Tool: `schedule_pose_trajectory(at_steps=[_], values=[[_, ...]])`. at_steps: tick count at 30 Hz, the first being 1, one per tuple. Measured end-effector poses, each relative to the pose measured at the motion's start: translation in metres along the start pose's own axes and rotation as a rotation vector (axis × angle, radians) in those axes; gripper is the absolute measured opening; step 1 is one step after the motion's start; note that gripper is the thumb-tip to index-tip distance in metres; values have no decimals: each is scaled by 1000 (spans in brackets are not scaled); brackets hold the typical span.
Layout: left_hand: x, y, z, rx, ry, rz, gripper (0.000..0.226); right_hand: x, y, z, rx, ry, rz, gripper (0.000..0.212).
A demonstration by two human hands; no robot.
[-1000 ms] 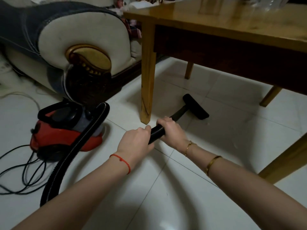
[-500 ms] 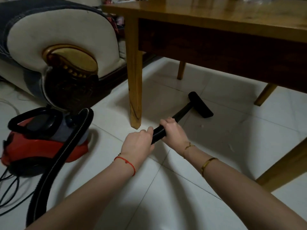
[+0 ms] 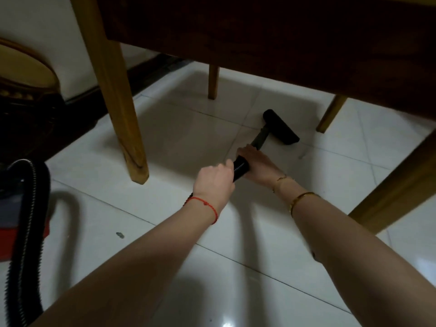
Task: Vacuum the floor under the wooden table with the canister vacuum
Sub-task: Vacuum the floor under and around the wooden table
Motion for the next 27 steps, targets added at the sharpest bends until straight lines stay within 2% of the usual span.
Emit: schedule_pose_trajectory(at_steps=[6,10,17,27], values=[[13,-10,11,19,9,-40,25,8,-21,-6,-14,11,40,9],[-1,-19,-9,36,15,-40,26,-10,-18,-17,70,-81,61,9],[-51,-36,-78,53,17,-3,25,-86,3,-51,173,-243,58,16],[-124,-56,-176,39,-27,25,28,-191,38,-87,178,-300,-1,17]])
Point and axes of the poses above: each hand's wrist, its own z-axis towards the middle knuckle, its own y-axis out of the palm, x = y × z, the point moved 3 cm from there along z, towards the middle knuckle, and after that the axes turned 5 degrees about z, right-handed, at the moved point
